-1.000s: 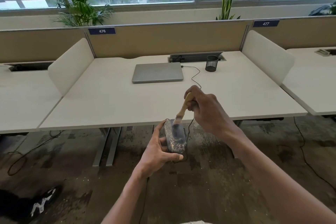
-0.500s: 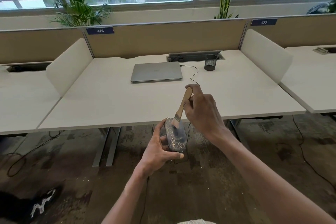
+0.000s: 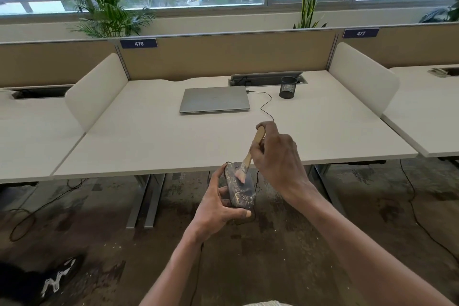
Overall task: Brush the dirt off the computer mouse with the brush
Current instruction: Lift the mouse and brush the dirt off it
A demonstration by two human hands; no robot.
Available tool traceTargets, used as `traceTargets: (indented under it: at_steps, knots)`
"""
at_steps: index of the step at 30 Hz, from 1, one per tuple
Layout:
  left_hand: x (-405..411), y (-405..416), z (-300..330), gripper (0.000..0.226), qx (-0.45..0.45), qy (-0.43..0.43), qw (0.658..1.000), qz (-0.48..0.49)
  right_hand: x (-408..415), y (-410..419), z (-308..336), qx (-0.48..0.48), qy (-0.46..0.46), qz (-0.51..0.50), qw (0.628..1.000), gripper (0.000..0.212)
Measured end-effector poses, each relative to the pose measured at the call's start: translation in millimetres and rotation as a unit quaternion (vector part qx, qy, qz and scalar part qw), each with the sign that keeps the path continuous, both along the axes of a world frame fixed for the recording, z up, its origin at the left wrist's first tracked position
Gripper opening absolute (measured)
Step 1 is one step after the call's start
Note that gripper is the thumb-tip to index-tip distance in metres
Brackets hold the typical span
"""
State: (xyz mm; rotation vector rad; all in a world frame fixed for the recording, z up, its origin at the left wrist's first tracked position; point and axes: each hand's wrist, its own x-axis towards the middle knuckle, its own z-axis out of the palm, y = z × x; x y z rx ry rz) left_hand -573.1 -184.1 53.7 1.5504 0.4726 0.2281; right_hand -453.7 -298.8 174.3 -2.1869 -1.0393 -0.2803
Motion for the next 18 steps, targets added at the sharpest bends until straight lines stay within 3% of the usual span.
traceTargets:
  at_steps: [7, 13, 18]
  knots:
    - [-0.9, -0.5, 0.2, 0.128, 0.004, -0.002, 1.000, -0.004, -0.3, 2.4, 6.4, 0.034, -0.006, -0.004, 0.999, 0.031]
    - [-3.5, -2.0, 2.1, 0.125, 0.010, -0.004, 1.000, -0.001, -3.3, -5.5, 3.3, -0.011, -0.013, -0.021, 1.000, 0.027]
    - [-0.9, -2.7, 5.0, 0.126, 0.039, -0.002, 0.999, -0.003, 0.7, -0.7, 9.5, 0.048, -0.011, -0.023, 0.999, 0.027]
